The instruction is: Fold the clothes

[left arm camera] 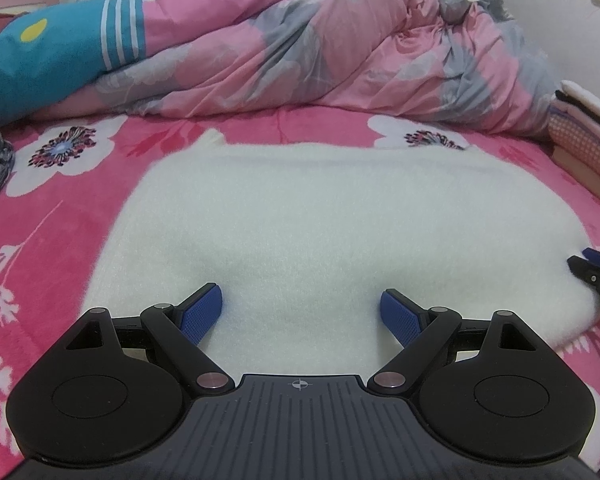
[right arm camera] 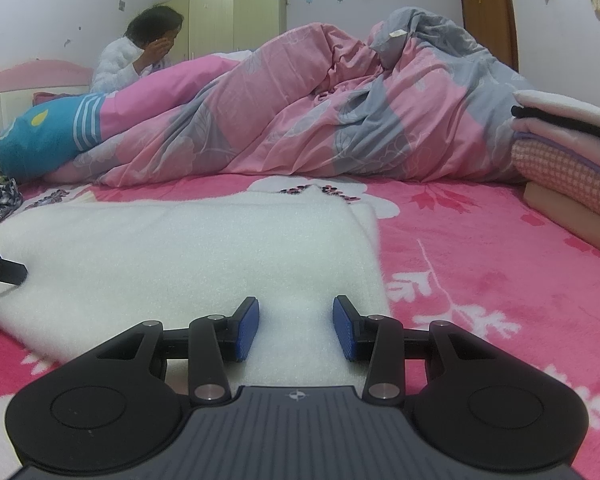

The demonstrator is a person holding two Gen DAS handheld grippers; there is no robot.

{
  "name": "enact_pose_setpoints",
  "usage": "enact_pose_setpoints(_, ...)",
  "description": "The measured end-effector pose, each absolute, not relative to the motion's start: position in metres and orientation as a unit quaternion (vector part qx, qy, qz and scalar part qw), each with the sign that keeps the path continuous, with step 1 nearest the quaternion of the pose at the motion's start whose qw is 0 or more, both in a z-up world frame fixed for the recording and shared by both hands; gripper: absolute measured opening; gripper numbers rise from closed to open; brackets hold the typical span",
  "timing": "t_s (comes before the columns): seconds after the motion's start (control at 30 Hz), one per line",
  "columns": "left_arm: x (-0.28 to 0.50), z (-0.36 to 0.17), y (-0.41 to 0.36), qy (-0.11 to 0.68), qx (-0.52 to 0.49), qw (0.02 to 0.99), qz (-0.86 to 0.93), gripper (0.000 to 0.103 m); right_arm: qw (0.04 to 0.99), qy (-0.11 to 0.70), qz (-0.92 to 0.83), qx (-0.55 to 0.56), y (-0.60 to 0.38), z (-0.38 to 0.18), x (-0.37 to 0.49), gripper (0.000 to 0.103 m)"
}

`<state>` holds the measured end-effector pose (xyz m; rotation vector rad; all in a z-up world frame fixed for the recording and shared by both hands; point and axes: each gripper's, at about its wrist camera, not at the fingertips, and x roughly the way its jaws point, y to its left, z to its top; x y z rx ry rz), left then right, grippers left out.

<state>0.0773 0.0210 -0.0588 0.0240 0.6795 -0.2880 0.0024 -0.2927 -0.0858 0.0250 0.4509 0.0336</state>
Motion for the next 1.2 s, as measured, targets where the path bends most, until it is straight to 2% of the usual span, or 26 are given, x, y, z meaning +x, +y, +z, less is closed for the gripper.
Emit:
enact_pose_setpoints(0.13, 0.079, -0.057, 0.019, 0.342, 0.017, 0.929, -0.139, 0.088, 0.969, 0.247, 0.020, -0.014, -0.288, -0.067, 0.005, 0.043)
enact_pose_setpoints(0.4, 0.081, -0.057, 0.013, 0.355, 0.031, 0.925, -0.133, 0.092, 0.976, 0.211, 0.054, -0.021, -0.264, -0.039, 0.014, 0.043)
enact_pose_setpoints(0.6, 0.083, -0.056, 0.012, 0.363, 0.036, 0.922, -0.132, 0.093, 0.970, 0.234, 0.058, -0.006, -0.259, -0.058, 0.043, 0.043)
enact_pose_setpoints(0.7, 0.083, -0.056, 0.010, 0.364, 0.039, 0.921, -0.131, 0.094, 0.967, 0.247, 0.058, 0.000, -0.263, -0.074, 0.057, 0.049)
enact_pose_setpoints(1.2, 0.088, -0.056, 0.005, 0.379, 0.045, 0.916, -0.126, 0.098, 0.964, 0.253, 0.072, 0.035, -0.275, -0.076, 0.058, 0.050)
